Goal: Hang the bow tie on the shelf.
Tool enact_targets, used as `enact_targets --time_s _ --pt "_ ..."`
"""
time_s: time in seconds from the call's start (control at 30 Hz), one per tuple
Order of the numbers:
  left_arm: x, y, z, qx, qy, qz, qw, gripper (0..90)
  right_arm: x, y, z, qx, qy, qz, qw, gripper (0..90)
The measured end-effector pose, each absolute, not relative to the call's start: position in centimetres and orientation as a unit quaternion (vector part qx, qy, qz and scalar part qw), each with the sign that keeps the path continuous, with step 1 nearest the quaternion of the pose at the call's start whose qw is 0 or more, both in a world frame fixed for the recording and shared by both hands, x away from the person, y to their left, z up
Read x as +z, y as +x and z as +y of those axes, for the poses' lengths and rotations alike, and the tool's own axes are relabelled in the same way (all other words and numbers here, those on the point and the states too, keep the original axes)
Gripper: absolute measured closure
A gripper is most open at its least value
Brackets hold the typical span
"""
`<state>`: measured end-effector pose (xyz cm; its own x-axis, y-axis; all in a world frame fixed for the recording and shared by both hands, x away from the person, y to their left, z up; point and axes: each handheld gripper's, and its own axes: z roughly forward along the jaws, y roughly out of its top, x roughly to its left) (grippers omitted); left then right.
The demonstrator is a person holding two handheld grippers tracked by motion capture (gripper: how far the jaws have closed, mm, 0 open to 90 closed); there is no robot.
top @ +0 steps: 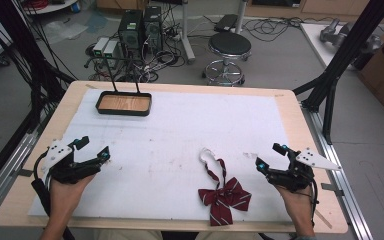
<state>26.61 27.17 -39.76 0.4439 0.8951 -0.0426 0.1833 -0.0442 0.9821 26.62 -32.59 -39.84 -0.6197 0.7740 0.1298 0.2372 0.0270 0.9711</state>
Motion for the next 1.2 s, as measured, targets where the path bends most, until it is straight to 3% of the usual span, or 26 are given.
enact_targets --time_s 0.73,1.2 --pt "-39.6 26.5 27.5 0.322 0.64 0.419 0.558 19.7 -39.6 26.4 -31.9 0.588 0.336 0.703 0.217 11.5" --pt "-39.8 26.5 27.4 0.315 0.637 0.423 0.561 19.8 -40.3 26.3 -29.6 0.576 0.256 0.755 0.181 11.5"
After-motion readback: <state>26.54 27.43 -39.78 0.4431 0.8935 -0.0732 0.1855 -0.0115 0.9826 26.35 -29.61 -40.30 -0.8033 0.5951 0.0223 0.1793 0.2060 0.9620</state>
